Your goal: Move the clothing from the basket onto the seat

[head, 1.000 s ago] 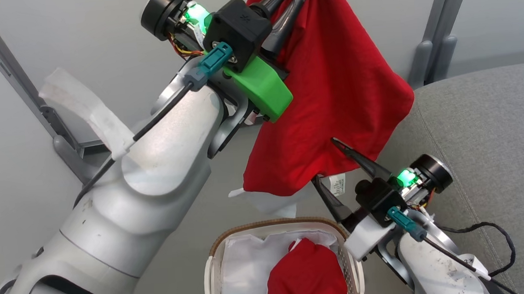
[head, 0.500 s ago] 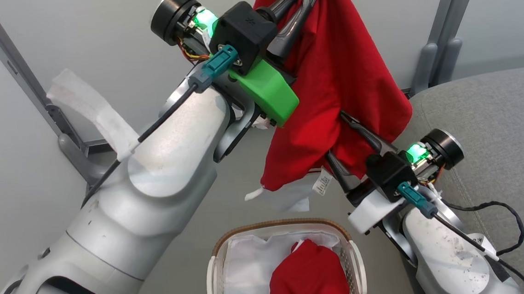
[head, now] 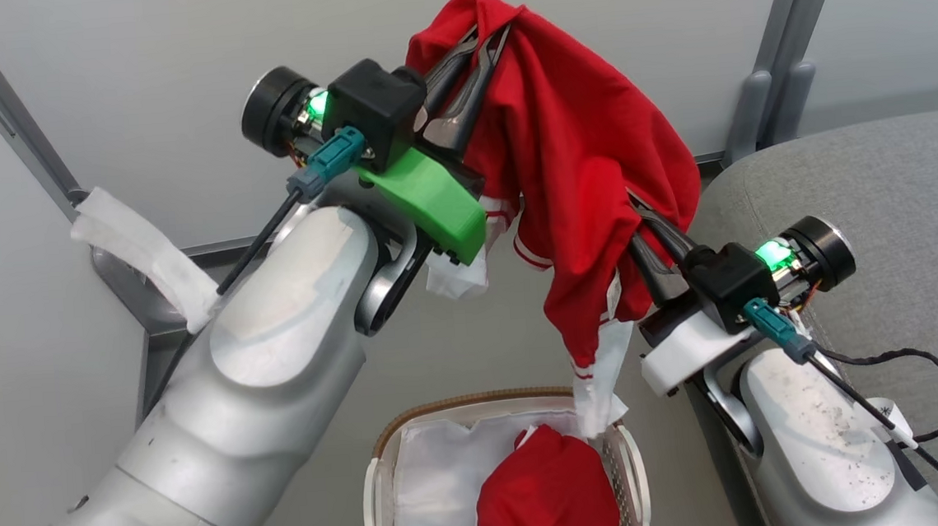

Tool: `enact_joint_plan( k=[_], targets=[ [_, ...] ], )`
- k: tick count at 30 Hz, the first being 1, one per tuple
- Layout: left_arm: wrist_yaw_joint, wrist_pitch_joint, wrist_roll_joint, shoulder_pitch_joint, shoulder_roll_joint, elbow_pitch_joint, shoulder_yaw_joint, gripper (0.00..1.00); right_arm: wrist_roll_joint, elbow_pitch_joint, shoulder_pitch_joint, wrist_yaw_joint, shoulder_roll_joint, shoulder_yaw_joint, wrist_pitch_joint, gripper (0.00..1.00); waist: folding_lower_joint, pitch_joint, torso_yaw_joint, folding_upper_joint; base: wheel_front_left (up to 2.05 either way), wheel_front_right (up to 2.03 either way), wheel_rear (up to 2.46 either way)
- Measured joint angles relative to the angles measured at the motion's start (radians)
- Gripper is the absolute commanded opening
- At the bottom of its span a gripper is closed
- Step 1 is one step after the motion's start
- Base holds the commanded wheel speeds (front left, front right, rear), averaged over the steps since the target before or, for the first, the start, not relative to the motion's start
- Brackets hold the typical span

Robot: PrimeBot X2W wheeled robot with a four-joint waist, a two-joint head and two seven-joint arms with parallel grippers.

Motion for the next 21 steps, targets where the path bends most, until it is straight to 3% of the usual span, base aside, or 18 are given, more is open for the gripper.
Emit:
enact_joint_plan(
  k=[1,2,9,21],
  targets=[
    [0.003,-0.002,-0.004,0.013,0.001,0.004,0.003,0.87,0.0,-0.001,0.0,0.0,0.0,-0.007,0.0,0.0,0.0,0.001,-0.001,0.0,0.0,0.0,0.0],
    [0.004,-0.008,-0.006,0.029,0.004,0.009,0.004,1.0,0.001,-0.003,-0.002,0.0,0.0,-0.017,0.0,0.0,0.0,0.003,-0.002,0.0,0.0,0.0,0.0],
    [0.021,-0.031,-0.027,0.166,0.005,0.04,0.023,1.0,-0.001,-0.033,-0.019,0.0,0.0,-0.111,0.0,0.0,0.0,0.014,-0.007,0.0,0.0,0.0,0.0],
    [0.007,-0.037,0.003,0.406,-0.002,0.04,0.104,1.0,-0.048,-0.091,-0.018,0.0,0.0,-0.261,0.0,0.0,0.0,0.034,-0.011,0.0,0.0,0.0,0.0]
  ],
)
